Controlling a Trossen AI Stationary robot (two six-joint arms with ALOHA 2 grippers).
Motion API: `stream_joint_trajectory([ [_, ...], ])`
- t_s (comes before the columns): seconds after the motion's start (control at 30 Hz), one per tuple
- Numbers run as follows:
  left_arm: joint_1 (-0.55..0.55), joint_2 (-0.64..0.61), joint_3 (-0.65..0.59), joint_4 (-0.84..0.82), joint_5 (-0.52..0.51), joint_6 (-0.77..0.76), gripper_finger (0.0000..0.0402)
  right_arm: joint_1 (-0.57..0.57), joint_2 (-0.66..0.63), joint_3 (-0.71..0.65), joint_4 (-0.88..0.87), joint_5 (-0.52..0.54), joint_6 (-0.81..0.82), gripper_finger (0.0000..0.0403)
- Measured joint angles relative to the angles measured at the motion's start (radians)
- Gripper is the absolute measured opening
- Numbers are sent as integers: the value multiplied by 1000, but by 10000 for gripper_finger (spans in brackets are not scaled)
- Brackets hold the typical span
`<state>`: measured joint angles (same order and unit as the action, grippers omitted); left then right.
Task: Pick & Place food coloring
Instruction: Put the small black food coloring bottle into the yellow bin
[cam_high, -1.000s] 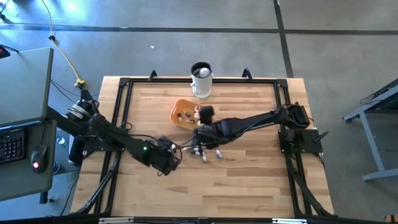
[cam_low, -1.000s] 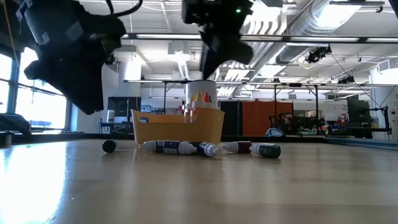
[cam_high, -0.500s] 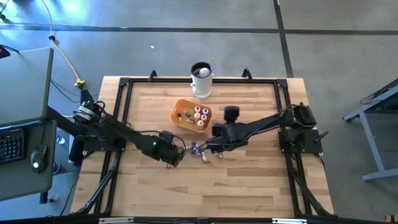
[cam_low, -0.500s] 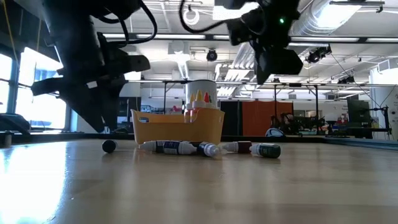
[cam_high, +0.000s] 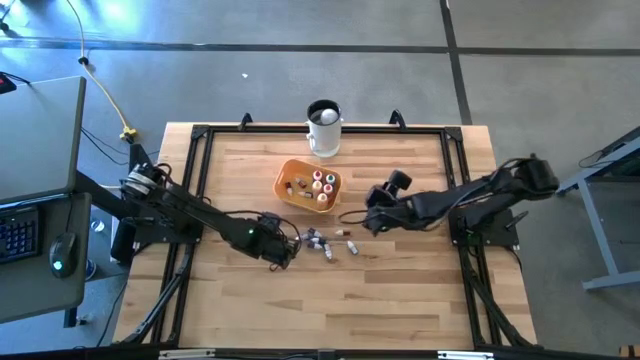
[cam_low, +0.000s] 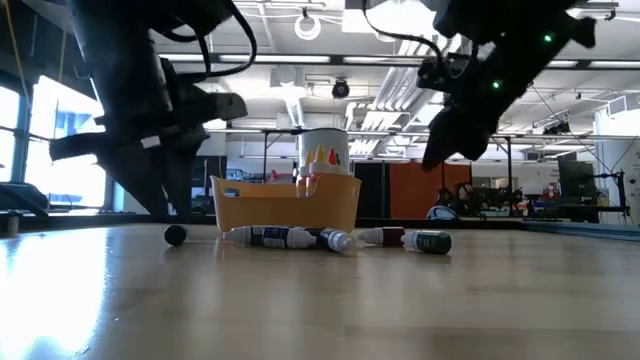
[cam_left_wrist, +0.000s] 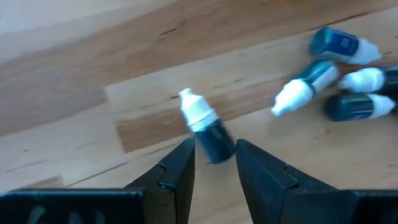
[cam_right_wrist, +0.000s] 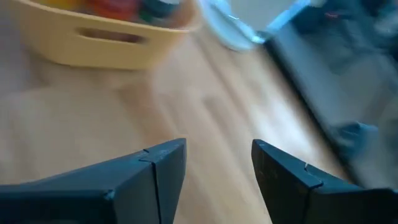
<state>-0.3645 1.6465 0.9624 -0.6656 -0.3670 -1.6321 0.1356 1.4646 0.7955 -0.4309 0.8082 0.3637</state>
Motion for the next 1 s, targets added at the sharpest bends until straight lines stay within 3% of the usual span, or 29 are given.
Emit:
stream_joint_trajectory([
  [0.13,0,21,-2,14,-1,-1,117,-9,-84,-170,371,-150,-148,177],
  [0.3,5,39,-3,25,0,-23,117,-26,-151,-337,760,-424,-359,177],
  [0.5,5,65,1,34,13,-23,117,-25,-166,-460,1098,-673,-459,177],
  [0.77,5,65,0,-24,10,-11,117,-25,-167,-485,1179,-692,-473,177],
  [1.0,5,56,44,-24,16,236,117,-25,-166,-485,1177,-688,-476,177],
])
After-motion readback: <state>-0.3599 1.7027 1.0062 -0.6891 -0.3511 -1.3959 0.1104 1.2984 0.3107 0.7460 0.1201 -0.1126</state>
